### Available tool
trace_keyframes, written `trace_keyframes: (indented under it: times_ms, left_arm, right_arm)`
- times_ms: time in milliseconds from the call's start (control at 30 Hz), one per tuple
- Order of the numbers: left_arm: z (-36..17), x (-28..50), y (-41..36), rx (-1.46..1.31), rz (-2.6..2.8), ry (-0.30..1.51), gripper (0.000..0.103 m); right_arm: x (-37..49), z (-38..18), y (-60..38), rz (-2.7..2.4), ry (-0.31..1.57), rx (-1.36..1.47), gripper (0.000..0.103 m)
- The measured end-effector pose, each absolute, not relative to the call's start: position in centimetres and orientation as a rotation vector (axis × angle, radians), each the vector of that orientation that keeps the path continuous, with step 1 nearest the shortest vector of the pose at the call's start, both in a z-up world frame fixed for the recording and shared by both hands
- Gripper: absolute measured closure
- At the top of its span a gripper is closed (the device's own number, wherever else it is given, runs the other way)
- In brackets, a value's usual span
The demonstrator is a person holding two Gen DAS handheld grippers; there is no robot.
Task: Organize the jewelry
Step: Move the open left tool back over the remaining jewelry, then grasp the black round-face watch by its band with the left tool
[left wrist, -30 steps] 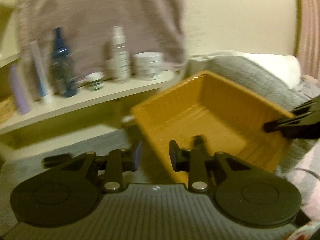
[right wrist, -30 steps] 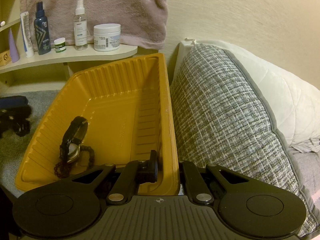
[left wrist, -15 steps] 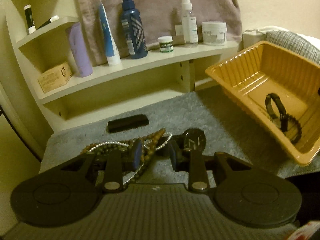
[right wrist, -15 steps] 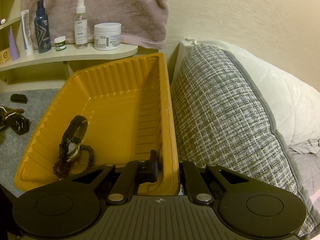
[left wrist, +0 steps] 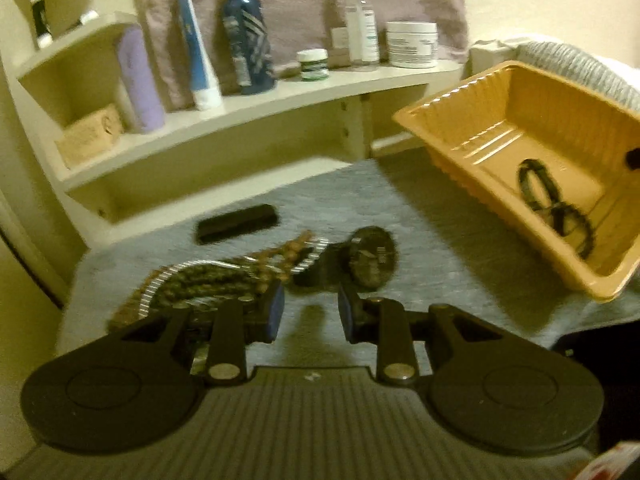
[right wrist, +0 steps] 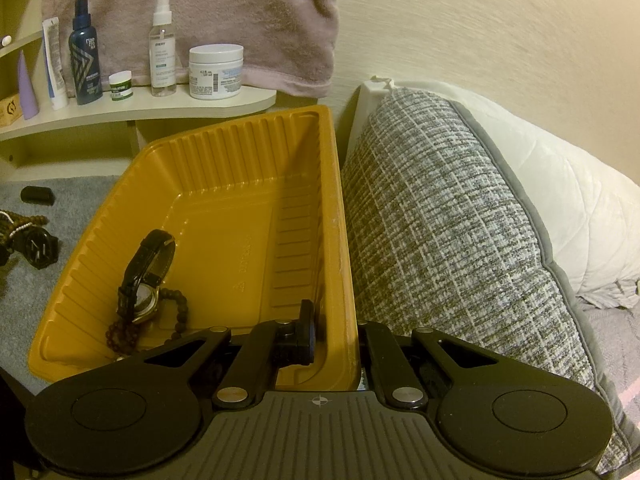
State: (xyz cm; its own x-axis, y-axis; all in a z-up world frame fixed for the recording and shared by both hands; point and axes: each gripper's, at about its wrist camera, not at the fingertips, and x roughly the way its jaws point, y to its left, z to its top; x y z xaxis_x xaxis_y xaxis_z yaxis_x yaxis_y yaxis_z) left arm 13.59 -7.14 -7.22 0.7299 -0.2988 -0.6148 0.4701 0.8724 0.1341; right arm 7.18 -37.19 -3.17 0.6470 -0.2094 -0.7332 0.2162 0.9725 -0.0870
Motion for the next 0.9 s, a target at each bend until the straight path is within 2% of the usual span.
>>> trace_keyframes:
  times_ms: [100,167,233,267,300,367,500,733,867,900]
  left_arm:
    - [-7.6,13.7,-7.8,0.236,-0.453,0.654,0.077]
    - [-7.9,13.8,-8.3,0.216,-0.448,0.669,0.072]
    - [-8.2,14.0,-8.6,0.197,-0.421,0.675,0.060]
    - [-8.4,14.2,-8.7,0.186,-0.413,0.682,0.058]
    - [-8.7,14.5,-8.8,0.179,-0.399,0.689,0.048]
    - [-8.9,14.9,-8.6,0.155,-0.379,0.685,0.038]
    - [-9.1,15.8,-8.8,0.148,-0.376,0.671,0.033]
    - [-9.1,17.1,-9.4,0.139,-0.397,0.660,0.033]
    - [-9.1,17.0,-9.7,0.150,-0.390,0.662,0.035]
    - [-9.1,16.9,-9.8,0.151,-0.386,0.662,0.039]
  right_arm:
    - [7.2,-3.2,-37.2,-0.242,0.833,0.009,0.097]
    - [7.2,-3.2,-37.2,-0.242,0.834,0.009,0.097]
    - [7.2,-3.2,-37.2,-0.242,0.833,0.009,0.097]
    - [7.2,-3.2,-37.2,-0.242,0.833,0.009,0.097]
    - [7.2,-3.2,-37.2,-0.242,0.833,0.009,0.097]
    - [7.2,-3.2,-37.2,-0.242,0.834,0.011,0.097]
    - [7.2,-3.3,-37.2,-0.243,0.835,0.013,0.097]
    - [7.2,-3.3,-37.3,-0.243,0.837,0.015,0.096]
    - [7.2,-3.4,-37.3,-0.244,0.837,0.016,0.096]
    - [7.2,-3.4,-37.3,-0.244,0.837,0.017,0.096]
